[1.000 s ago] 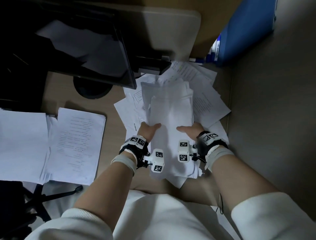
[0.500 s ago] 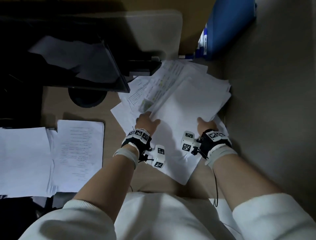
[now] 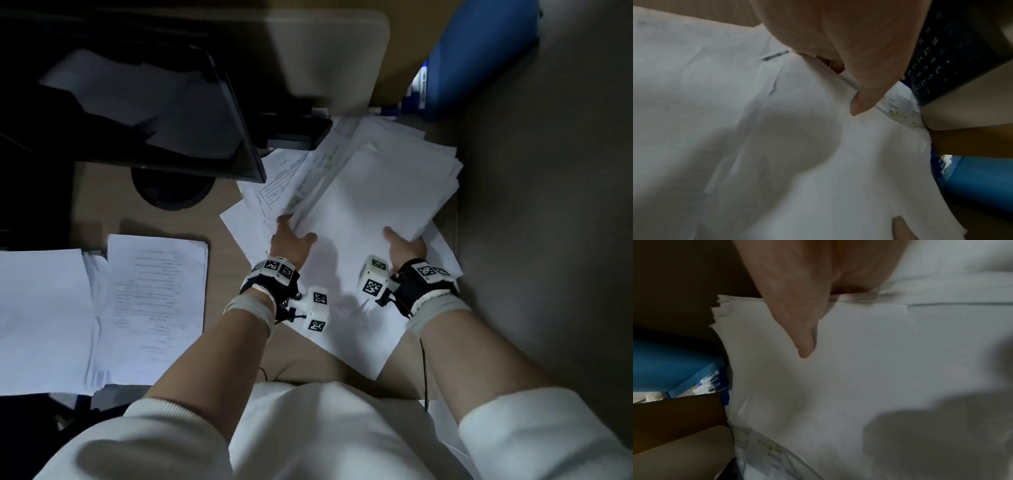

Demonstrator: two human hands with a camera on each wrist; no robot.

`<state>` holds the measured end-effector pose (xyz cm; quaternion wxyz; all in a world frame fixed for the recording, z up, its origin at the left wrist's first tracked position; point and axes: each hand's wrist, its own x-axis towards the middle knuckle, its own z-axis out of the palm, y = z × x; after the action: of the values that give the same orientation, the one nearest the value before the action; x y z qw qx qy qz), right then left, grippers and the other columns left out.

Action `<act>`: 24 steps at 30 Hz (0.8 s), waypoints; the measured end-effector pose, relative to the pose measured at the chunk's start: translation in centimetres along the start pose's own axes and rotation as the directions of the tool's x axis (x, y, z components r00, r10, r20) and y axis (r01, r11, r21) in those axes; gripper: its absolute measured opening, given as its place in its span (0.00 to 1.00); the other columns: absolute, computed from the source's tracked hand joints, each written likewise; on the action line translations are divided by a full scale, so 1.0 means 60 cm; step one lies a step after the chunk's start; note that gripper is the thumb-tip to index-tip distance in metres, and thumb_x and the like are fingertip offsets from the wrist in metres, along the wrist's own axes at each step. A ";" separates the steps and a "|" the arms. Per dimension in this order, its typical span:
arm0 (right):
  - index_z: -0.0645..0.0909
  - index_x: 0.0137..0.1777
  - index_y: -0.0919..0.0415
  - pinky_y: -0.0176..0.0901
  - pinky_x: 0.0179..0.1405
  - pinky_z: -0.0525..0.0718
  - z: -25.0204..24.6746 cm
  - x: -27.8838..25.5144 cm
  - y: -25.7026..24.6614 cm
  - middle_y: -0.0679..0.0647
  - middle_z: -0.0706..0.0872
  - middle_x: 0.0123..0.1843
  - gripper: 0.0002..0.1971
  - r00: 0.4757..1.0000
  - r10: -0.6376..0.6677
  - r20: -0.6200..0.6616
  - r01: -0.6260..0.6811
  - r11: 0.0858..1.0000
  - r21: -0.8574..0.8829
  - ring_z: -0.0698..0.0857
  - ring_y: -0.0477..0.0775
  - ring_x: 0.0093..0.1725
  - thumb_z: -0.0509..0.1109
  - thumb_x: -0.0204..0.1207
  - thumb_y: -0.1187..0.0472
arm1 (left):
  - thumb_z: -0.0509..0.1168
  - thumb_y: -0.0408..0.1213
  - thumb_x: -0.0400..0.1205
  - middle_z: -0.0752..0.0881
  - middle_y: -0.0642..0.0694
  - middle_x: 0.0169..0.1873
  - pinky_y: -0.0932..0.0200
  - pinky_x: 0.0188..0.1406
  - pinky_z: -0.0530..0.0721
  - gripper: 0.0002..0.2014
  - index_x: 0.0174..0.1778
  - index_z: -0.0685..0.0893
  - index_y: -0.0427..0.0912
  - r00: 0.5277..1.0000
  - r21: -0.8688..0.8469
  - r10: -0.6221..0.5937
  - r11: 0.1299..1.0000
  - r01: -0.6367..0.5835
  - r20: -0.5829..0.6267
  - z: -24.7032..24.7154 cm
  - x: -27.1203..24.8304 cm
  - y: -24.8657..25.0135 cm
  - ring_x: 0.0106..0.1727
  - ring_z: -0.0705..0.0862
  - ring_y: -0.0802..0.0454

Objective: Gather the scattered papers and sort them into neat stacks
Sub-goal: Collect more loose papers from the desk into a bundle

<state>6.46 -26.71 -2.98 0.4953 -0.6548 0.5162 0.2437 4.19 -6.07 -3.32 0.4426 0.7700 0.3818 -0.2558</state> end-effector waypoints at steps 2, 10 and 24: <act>0.72 0.75 0.71 0.42 0.54 0.74 -0.005 -0.009 -0.005 0.60 0.80 0.72 0.31 1.000 -0.017 0.008 0.017 0.998 -0.061 0.81 0.57 0.60 0.74 0.79 0.52 | 0.73 0.40 0.78 0.81 0.35 0.68 0.39 0.71 0.79 0.35 0.80 0.65 0.41 1.000 -0.023 -0.014 1.000 0.014 -0.006 -0.009 -0.006 -0.009 0.69 0.80 0.33; 0.71 0.76 0.72 0.45 0.64 0.75 -0.054 -0.028 0.006 0.63 0.79 0.75 0.25 0.997 -0.004 -0.075 -0.012 0.979 -0.203 0.79 0.63 0.72 0.66 0.83 0.60 | 0.72 0.44 0.78 0.65 0.43 0.83 0.38 0.80 0.65 0.35 0.82 0.68 0.51 0.996 0.132 0.025 0.991 -0.013 -0.090 -0.015 -0.028 -0.019 0.83 0.62 0.40; 0.77 0.71 0.68 0.43 0.58 0.78 0.022 -0.004 -0.048 0.58 0.85 0.64 0.25 0.993 -0.102 0.056 0.101 0.994 0.030 0.84 0.58 0.61 0.77 0.76 0.61 | 0.62 0.68 0.70 0.75 0.45 0.80 0.38 0.81 0.69 0.45 0.83 0.69 0.52 0.998 -0.134 0.010 0.991 -0.017 -0.058 -0.035 0.019 0.014 0.80 0.73 0.40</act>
<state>9.27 -25.48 -2.15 0.5305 -0.6662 0.4710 0.2301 5.66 -4.08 -2.73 0.4841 0.7479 0.4054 -0.2046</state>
